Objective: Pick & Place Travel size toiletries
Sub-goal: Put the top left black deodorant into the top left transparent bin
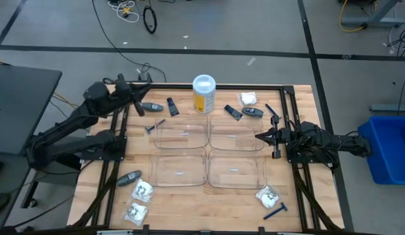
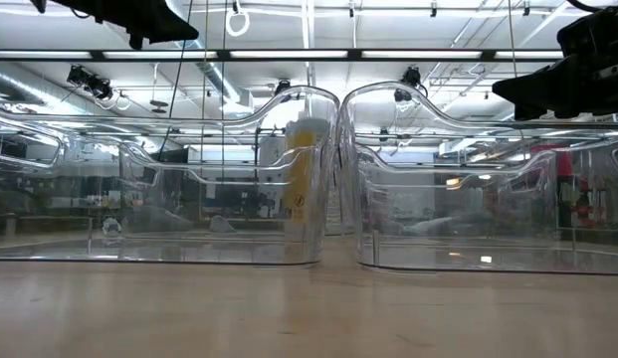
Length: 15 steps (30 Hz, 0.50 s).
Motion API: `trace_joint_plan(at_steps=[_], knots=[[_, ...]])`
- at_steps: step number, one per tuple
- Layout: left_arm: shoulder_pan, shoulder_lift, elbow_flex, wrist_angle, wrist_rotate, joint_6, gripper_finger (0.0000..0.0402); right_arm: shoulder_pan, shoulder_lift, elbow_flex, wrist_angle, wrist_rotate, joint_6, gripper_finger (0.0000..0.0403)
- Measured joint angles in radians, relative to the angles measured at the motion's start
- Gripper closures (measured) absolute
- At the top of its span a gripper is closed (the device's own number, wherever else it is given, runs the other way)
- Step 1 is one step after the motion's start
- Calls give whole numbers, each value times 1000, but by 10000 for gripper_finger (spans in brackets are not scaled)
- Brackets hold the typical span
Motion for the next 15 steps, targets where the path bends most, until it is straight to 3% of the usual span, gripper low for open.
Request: trace_joint_plan(at_steps=[15], knots=[[196, 179, 77, -222, 155, 89, 368, 0, 0, 0, 0, 0, 0, 390]])
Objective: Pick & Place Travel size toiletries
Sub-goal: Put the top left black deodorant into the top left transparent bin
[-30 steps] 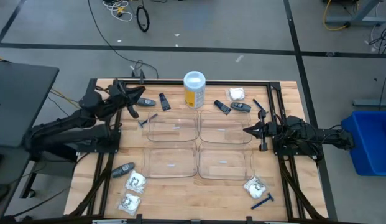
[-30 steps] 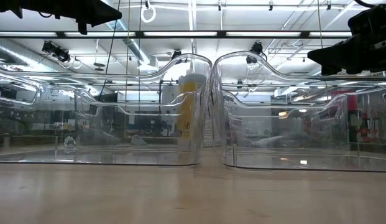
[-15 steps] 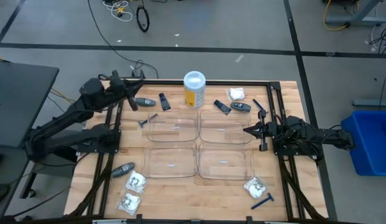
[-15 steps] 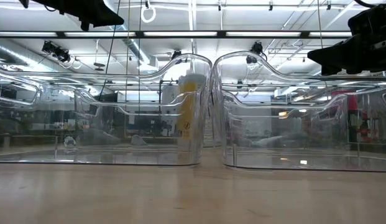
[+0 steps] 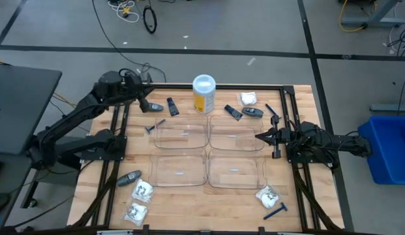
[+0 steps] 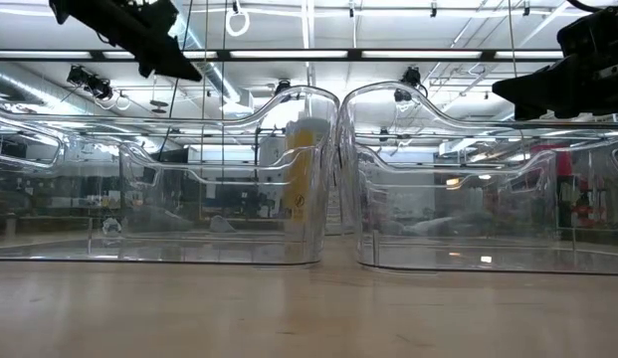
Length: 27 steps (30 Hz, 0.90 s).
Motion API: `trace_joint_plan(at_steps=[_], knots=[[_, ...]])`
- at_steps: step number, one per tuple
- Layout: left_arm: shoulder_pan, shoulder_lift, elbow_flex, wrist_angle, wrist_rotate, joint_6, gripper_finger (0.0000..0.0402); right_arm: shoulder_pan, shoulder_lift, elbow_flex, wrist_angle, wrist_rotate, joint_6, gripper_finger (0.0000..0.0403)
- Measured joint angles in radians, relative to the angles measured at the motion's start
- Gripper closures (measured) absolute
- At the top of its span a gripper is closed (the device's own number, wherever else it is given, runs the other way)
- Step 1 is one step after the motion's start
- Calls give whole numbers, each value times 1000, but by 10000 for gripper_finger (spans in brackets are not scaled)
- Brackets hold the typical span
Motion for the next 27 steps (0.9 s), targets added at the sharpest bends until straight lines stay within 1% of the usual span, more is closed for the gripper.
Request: trace_joint_plan(at_steps=[8, 16, 22, 27], knots=[[91, 85, 0, -97, -9, 83, 368, 0, 0, 0, 0, 0, 0, 390], [139, 150, 0, -177, -15, 184, 368, 0, 0, 0, 0, 0, 0, 390], [144, 166, 4, -211, -89, 208, 368, 0, 0, 0, 0, 0, 0, 390], [144, 204, 79, -290, -130, 231, 367, 0, 0, 0, 0, 0, 0, 390]])
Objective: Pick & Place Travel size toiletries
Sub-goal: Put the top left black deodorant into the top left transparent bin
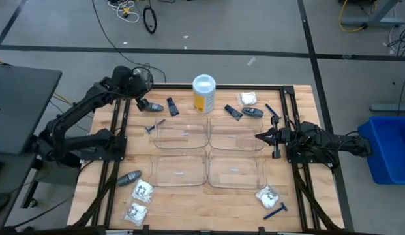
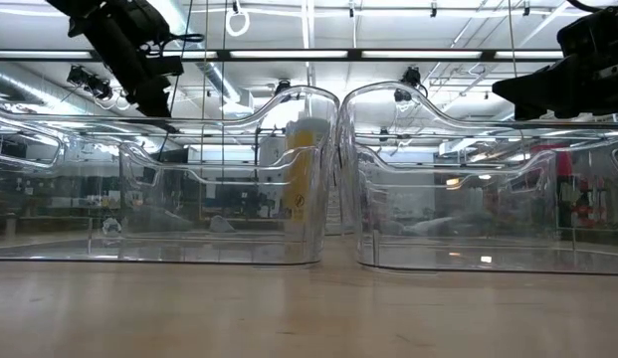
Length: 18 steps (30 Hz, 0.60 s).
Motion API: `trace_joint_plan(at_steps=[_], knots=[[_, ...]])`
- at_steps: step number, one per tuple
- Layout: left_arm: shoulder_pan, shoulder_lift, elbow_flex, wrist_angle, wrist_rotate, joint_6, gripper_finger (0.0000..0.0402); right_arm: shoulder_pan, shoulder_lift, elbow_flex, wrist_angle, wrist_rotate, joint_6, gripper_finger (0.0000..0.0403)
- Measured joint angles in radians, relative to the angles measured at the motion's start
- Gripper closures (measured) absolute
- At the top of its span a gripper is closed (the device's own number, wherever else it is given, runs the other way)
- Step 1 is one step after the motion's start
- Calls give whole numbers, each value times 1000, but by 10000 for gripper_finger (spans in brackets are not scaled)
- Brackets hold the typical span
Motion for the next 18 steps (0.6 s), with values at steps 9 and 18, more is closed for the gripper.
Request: trace_joint_plan(at_steps=[9, 18], knots=[[0, 141, 154, -116, -70, -15, 367, 0, 0, 0, 0, 0, 0, 390], [0, 244, 182, -140, -163, -305, 368, 0, 0, 0, 0, 0, 0, 390]])
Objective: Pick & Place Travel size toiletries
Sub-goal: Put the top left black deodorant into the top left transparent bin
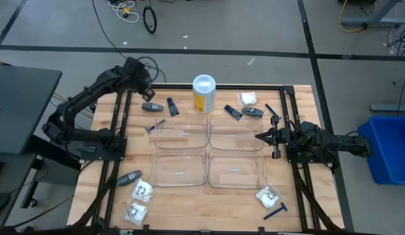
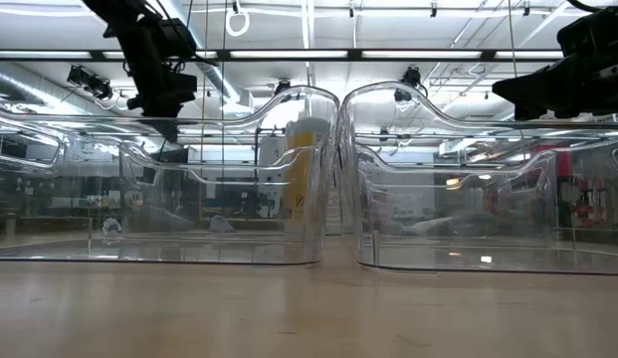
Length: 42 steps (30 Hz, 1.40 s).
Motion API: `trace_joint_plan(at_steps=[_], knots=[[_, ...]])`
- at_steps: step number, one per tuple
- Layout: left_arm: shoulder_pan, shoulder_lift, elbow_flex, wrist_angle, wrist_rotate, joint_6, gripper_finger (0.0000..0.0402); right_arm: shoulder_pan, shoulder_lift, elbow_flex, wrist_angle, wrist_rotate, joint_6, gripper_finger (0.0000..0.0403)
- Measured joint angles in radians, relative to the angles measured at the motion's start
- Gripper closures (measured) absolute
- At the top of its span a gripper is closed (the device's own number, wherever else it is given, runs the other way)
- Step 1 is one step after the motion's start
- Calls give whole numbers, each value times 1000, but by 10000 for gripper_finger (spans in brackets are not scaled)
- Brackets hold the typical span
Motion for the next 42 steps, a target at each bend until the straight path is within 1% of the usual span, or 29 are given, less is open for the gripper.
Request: trace_joint_plan(at_steps=[4, 13, 19, 25, 31, 36, 39, 42], knots=[[0, 16, 0, 0, -32, -196, 368, 0, 0, 0, 0, 0, 0, 390], [0, 16, 0, 1, -31, -678, 368, 0, 0, 0, 0, 0, 0, 390], [0, 16, 0, 1, -27, -846, 367, 0, 0, 0, 0, 0, 0, 390], [0, 16, 0, 0, -30, -975, 367, 0, 0, 0, 0, 0, 0, 390], [0, 16, 0, -1, -32, -1054, 366, 0, 0, 0, 0, 0, 0, 390], [-1, 16, 0, -6, -82, -1104, 365, 0, 0, 0, 0, 0, 0, 390], [-1, 15, 0, -17, -84, -1178, 365, 0, 0, 0, 0, 0, 0, 390], [-1, 15, 0, -44, -82, -1289, 362, 0, 0, 0, 0, 0, 0, 390]])
